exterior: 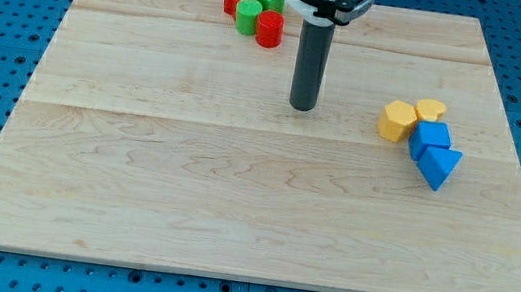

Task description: Move the arm to the top left of the board

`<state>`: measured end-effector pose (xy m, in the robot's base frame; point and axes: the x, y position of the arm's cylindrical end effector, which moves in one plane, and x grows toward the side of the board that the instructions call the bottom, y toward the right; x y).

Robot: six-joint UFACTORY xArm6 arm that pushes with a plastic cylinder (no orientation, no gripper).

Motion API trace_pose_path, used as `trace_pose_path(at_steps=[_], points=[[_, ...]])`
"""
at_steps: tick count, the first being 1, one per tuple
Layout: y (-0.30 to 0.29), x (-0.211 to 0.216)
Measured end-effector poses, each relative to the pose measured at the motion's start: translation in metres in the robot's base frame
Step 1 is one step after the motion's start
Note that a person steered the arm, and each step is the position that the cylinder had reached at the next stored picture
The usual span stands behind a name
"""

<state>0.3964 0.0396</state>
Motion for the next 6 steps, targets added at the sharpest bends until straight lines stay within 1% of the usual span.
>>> trace_pose_path(at_steps=[4, 5, 6], points=[[0.007, 0.0], [0.005, 0.0], [-0.01, 0.0]])
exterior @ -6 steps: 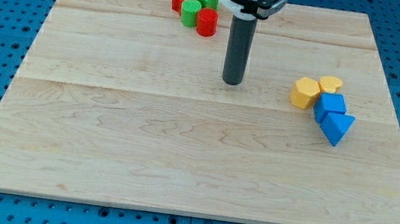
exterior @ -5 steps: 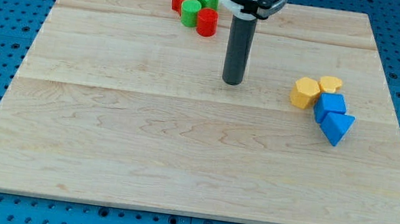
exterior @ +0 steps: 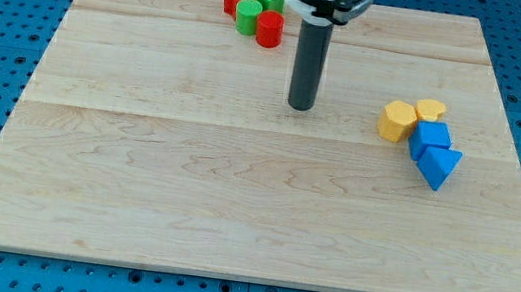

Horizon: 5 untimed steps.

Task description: Move the arm to the top left of the board

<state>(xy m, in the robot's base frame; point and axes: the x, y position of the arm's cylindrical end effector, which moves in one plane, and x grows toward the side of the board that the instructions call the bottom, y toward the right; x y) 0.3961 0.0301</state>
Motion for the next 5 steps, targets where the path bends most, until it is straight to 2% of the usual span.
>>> trace_pose_path(at_steps=[3, 5], points=[[-0.169, -0.005], [-0.243, -0.067]])
